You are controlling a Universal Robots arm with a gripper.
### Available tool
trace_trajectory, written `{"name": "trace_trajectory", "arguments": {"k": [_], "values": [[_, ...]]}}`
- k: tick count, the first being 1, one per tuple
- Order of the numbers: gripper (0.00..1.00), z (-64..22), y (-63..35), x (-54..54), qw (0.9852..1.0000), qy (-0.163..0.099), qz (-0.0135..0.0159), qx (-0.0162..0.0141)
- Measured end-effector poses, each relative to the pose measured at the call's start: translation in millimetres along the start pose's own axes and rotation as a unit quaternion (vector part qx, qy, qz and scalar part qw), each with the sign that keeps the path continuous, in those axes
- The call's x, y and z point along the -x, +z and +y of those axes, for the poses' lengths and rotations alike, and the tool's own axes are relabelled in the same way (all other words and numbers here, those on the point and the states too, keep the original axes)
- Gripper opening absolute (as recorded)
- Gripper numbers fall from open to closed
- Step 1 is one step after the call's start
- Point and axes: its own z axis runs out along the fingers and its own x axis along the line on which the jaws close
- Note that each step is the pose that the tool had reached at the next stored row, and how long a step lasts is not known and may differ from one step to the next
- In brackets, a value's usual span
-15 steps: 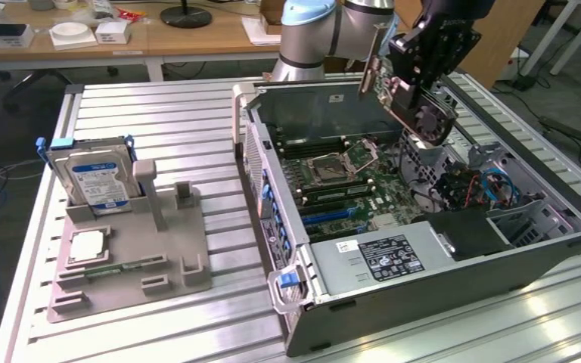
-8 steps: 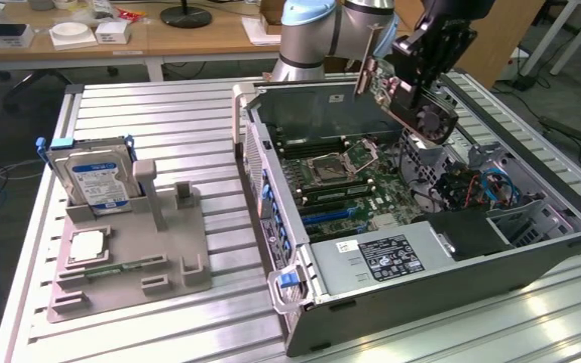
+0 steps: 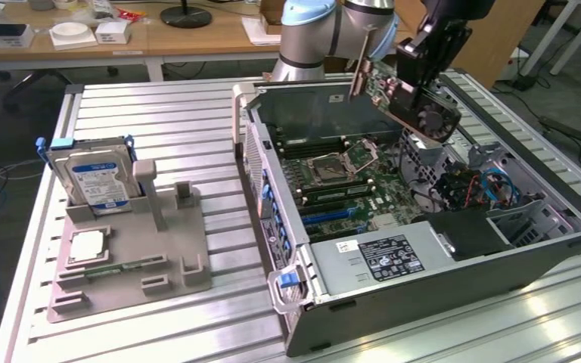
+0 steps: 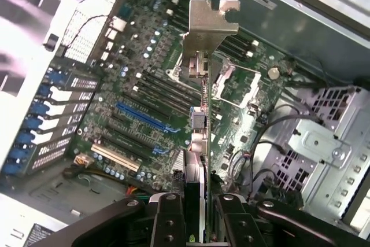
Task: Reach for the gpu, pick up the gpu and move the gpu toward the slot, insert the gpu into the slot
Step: 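Insert the gpu into the slot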
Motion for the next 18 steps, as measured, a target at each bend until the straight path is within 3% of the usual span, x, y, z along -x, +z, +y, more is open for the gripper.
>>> {"name": "trace_trajectory", "arguments": {"k": [4,9,14,18], "values": [[0.26,0.0,0.2,0.0,0.9994,-0.035,0.0006,0.0004],[0.26,0.0,0.3,0.0,0.9972,-0.074,0.0013,0.0009],[0.26,0.0,0.4,0.0,0.9937,-0.112,0.002,0.0014],[0.26,0.0,0.5,0.0,0.99,-0.141,0.0026,0.0017]]}}
